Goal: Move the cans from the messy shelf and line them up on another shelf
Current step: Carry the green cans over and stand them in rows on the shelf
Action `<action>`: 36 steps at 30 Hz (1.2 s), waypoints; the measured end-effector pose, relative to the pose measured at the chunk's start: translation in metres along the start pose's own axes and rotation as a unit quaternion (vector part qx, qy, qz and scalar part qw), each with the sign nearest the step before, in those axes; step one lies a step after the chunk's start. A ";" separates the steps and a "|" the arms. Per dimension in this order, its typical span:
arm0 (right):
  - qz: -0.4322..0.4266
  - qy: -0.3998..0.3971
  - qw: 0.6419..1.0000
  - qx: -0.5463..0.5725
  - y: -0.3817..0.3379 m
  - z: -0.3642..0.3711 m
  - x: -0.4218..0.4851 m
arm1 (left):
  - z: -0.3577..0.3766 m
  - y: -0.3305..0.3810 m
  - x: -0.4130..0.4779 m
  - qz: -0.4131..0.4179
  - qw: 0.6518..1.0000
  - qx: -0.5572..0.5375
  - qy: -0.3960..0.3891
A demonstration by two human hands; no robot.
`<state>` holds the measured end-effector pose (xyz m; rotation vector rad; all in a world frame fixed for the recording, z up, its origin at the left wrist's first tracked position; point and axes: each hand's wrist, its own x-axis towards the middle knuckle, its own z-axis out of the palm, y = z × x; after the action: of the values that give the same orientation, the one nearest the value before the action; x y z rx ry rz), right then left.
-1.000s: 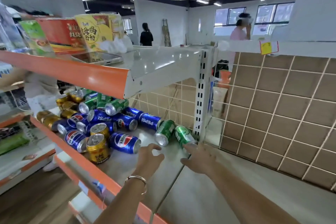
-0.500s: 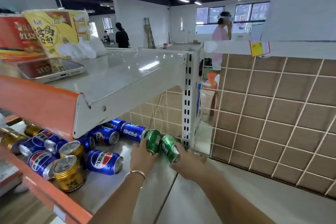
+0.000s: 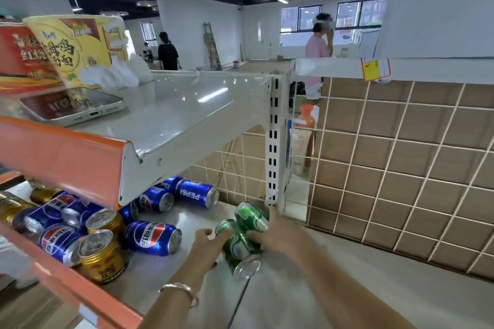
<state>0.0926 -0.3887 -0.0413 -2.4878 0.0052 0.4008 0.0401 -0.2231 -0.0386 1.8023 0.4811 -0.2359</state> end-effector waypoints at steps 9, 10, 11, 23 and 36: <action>0.046 -0.089 0.981 -0.163 0.027 -0.028 -0.047 | 0.015 -0.013 -0.017 -0.055 0.995 0.044 -0.063; 0.057 -0.118 0.971 -0.198 0.029 -0.030 -0.060 | 0.016 -0.016 -0.025 -0.056 0.993 0.058 -0.083; 0.072 -0.142 0.962 -0.222 0.030 -0.032 -0.073 | 0.019 -0.018 -0.034 -0.054 0.991 0.063 -0.105; 0.178 0.025 0.984 0.014 0.071 0.009 -0.183 | 0.049 -0.047 -0.088 -0.030 0.985 0.003 -0.168; 0.204 0.187 0.929 0.244 0.157 -0.046 -0.282 | 0.141 -0.009 -0.175 -0.056 0.895 -0.055 -0.438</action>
<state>-0.1791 -0.5681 -0.0159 -2.0145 0.7010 0.0661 -0.1081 -0.3908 -0.0163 1.3708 -0.0564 -1.0232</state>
